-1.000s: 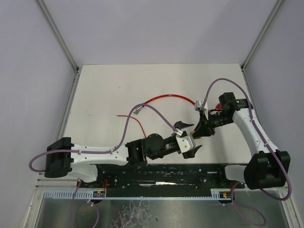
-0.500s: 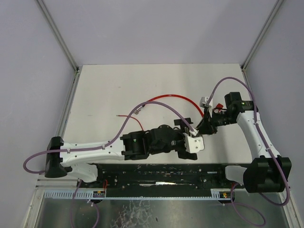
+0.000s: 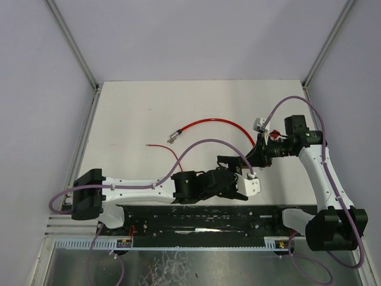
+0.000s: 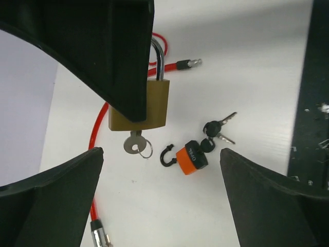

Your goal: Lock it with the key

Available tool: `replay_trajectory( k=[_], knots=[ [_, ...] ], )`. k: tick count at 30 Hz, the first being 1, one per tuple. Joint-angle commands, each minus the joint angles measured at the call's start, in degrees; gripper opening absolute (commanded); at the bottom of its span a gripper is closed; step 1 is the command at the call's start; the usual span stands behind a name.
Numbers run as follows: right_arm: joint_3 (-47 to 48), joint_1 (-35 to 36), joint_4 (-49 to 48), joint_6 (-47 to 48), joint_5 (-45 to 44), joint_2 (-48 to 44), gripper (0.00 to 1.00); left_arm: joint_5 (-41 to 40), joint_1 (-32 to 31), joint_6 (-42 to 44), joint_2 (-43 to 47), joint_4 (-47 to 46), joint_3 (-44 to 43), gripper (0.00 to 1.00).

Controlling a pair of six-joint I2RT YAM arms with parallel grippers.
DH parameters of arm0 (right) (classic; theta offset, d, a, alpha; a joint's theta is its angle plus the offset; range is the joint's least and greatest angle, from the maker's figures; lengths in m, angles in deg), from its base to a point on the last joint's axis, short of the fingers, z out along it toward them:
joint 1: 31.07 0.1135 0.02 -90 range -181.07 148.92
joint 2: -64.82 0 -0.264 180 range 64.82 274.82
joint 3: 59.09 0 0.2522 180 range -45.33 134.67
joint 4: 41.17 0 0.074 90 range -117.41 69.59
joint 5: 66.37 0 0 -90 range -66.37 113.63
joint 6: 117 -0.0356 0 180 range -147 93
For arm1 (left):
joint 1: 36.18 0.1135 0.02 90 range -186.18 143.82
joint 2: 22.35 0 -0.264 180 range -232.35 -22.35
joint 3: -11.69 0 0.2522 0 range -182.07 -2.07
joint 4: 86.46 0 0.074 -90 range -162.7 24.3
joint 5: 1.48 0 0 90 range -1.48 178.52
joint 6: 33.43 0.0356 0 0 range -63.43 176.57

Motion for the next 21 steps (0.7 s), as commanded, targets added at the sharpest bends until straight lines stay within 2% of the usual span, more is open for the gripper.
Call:
replay_trajectory(
  k=[1, 6, 7, 11, 17, 21],
  knots=[
    [0.9, -0.3, -2.7, -6.0, 4.9, -1.2, 0.00, -6.0, -0.2, 6.7, 1.7, -16.3, 3.9, 0.96],
    [0.3, -0.3, -6.0, -10.5, 4.8, -0.9, 0.00, -0.3, 1.9, 12.6, 5.9, -43.5, 20.5, 1.00],
    [0.2, -0.3, -6.7, -11.6, 4.9, -0.7, 0.00, 0.0, 2.1, 13.1, 6.0, -45.9, 22.2, 1.00],
    [0.3, -0.1, -8.8, -14.5, 4.8, 0.1, 0.00, 2.1, 3.4, 13.6, 3.9, -50.8, 23.4, 1.00],
    [-0.4, 0.9, -12.4, -18.4, 2.1, 0.6, 0.00, 5.0, 6.7, 13.5, -2.9, -57.4, 19.9, 1.00],
    [-0.7, 1.0, -14.1, -20.2, 0.5, 0.8, 0.00, 9.2, 8.8, 15.6, -7.2, -56.8, 17.8, 0.99]
  ],
)
